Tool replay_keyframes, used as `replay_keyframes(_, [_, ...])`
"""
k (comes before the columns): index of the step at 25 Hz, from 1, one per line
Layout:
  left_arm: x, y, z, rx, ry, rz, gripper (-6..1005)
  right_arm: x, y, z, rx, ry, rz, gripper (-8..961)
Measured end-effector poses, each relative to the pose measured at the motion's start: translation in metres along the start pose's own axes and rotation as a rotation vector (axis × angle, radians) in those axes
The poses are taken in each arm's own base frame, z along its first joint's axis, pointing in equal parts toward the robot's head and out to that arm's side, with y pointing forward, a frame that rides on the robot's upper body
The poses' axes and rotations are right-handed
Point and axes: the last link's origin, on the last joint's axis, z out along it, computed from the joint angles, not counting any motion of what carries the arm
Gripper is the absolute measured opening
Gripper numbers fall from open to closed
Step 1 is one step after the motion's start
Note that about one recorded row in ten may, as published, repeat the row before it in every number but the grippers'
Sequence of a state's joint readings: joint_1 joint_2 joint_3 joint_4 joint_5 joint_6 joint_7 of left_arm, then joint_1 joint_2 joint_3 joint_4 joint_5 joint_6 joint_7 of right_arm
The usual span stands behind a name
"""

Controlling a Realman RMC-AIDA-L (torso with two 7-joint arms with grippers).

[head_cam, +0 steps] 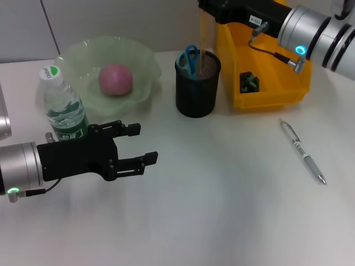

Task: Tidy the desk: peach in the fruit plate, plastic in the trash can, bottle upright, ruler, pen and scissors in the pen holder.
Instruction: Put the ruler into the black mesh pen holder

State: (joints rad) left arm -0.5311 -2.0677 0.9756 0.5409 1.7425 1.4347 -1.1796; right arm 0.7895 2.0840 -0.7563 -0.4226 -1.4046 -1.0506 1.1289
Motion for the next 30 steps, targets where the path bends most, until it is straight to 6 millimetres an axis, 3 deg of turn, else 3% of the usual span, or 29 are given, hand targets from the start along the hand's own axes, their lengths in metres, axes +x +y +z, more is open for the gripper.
replay_keyframes(28, [0.005, -0.004, -0.001, 0.005, -0.001, 0.019, 765, 0.017, 0.01, 0.006, -0.021, 0.067, -0.078, 468])
replay_keyframes(30, [0.005, -0.004, -0.001, 0.007, -0.003, 0.019, 764, 0.017, 0.01, 0.007, -0.021, 0.066, -0.078, 520])
